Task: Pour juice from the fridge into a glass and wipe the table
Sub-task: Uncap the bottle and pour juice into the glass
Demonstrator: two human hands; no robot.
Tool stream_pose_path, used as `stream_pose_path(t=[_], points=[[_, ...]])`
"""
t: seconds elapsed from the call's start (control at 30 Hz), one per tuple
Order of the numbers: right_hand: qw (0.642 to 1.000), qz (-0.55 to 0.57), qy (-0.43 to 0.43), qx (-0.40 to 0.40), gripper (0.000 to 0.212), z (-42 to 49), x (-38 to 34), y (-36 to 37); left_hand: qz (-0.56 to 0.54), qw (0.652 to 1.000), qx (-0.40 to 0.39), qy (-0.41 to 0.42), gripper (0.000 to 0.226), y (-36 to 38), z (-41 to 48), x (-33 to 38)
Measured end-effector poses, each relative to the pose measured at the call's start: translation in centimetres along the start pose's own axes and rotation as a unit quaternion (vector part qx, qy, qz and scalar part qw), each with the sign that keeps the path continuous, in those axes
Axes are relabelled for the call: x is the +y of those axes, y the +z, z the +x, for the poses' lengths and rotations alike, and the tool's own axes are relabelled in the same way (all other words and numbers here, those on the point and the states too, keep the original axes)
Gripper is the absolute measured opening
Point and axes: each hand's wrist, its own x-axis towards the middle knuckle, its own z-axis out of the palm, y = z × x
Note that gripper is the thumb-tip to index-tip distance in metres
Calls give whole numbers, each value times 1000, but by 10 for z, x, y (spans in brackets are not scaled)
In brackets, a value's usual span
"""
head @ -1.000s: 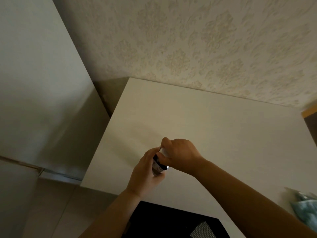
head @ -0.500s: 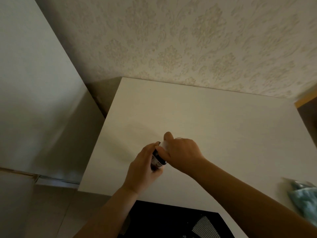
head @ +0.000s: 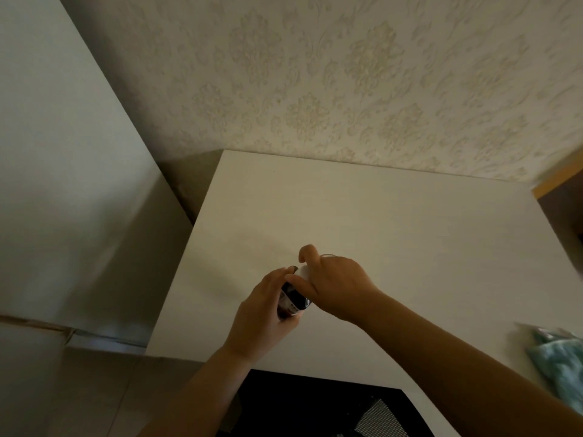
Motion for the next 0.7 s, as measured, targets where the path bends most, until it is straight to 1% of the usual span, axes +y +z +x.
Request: stream_pose_path(t=[0.07, 0.13, 0.23, 0.33, 0.4, 0.53, 0.57, 0.63, 0.67, 0.7], points=[[1000, 13, 24, 9, 46, 0, -1, 4, 4, 1000, -2, 5, 69, -1, 0, 1], [999, 40, 14, 3, 38, -1, 2, 2, 14, 1000, -2, 8, 71, -1, -1, 1], [997, 68, -38, 0, 33, -6, 7, -4, 24, 1000, -9, 16, 70, -2, -1, 1], [993, 36, -111, 8, 41, -10, 13, -8, 20, 1000, -12, 4, 69, -2, -2, -2], [992, 35, -122, -1, 44, -11, 14, -8, 29, 1000, -8, 1, 70, -2, -3, -2], [991, 99, -87, -20, 53, -14, 10, -1, 29, 1000, -4, 7, 74, -2, -6, 0], [992, 106, -62, -20, 54, -14, 8, 1, 27, 1000, -3, 9, 74, -1, -6, 1], [992, 118, 17, -29, 57, -11, 3, 2, 25, 1000, -1, 15, 73, -1, -5, 1], [988, 136, 56, -39, 59, -9, 0, 1, 25, 1000, 1, 15, 73, -2, -4, 0], [982, 162, 82, -55, 56, -7, -2, 0, 25, 1000, 3, 13, 72, -2, -3, 0]])
